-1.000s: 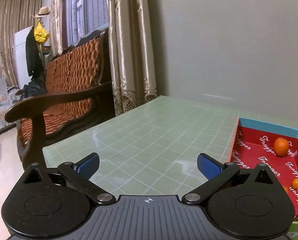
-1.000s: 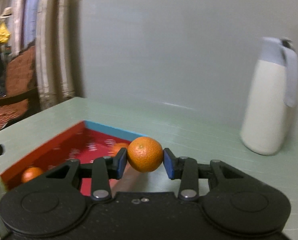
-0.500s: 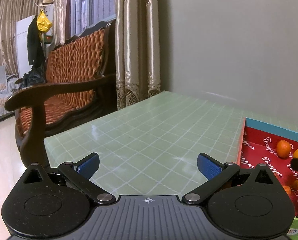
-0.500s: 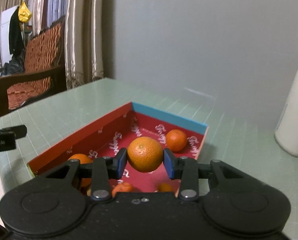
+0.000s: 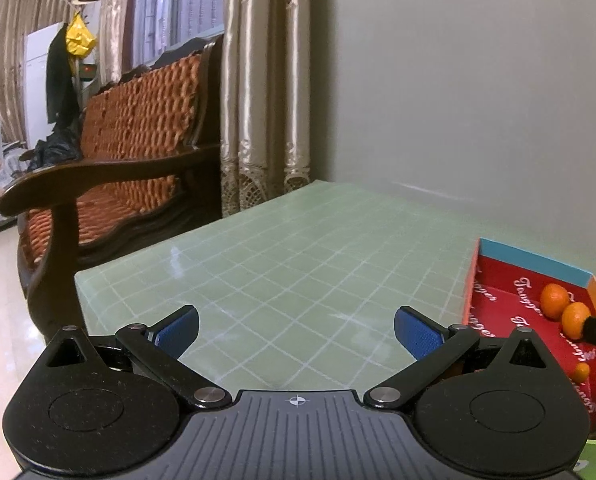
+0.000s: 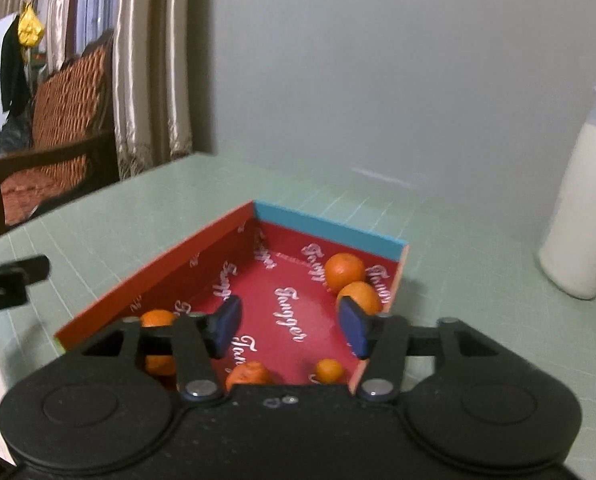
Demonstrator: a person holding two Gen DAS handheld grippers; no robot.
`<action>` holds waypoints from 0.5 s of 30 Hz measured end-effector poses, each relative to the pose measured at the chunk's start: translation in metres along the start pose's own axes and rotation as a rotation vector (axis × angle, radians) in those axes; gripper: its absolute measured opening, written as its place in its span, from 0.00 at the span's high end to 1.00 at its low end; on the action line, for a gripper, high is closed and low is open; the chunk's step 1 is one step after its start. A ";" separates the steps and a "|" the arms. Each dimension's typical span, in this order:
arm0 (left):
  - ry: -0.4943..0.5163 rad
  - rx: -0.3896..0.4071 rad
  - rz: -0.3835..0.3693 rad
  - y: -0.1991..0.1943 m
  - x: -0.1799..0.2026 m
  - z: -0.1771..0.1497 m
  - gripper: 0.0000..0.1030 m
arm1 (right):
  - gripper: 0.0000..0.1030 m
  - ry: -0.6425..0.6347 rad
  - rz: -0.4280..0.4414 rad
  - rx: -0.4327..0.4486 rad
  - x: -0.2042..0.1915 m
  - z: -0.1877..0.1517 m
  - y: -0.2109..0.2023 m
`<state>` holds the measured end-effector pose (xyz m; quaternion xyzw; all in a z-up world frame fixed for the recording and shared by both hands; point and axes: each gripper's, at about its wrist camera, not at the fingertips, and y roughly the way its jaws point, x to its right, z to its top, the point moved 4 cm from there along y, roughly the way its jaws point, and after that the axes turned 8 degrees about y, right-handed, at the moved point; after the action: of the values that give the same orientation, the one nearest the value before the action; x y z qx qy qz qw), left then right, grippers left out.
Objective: Organize fruits
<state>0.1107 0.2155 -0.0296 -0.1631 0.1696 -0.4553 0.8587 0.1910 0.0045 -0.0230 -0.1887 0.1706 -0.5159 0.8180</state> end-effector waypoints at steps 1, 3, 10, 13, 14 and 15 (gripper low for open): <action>0.006 0.000 -0.012 0.000 0.002 0.000 0.00 | 0.34 0.006 -0.007 0.015 0.002 0.000 -0.008; 0.025 -0.001 -0.051 -0.002 0.010 0.001 0.00 | 0.33 0.025 -0.018 0.040 0.006 -0.002 -0.028; 0.131 0.028 -0.171 -0.041 0.042 0.009 0.00 | 0.14 0.137 -0.111 0.077 0.027 -0.018 -0.088; 0.147 0.024 -0.220 -0.065 0.051 0.011 0.00 | 0.06 0.192 -0.151 0.064 0.038 -0.027 -0.105; 0.146 0.018 -0.238 -0.073 0.053 0.011 0.00 | 0.05 0.208 -0.157 0.060 0.040 -0.030 -0.110; 0.144 0.016 -0.252 -0.079 0.054 0.011 0.00 | 0.05 0.221 -0.165 0.055 0.043 -0.033 -0.115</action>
<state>0.0864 0.1299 0.0070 -0.1431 0.2052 -0.5716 0.7815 0.1036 -0.0841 0.0002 -0.1215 0.2293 -0.6033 0.7541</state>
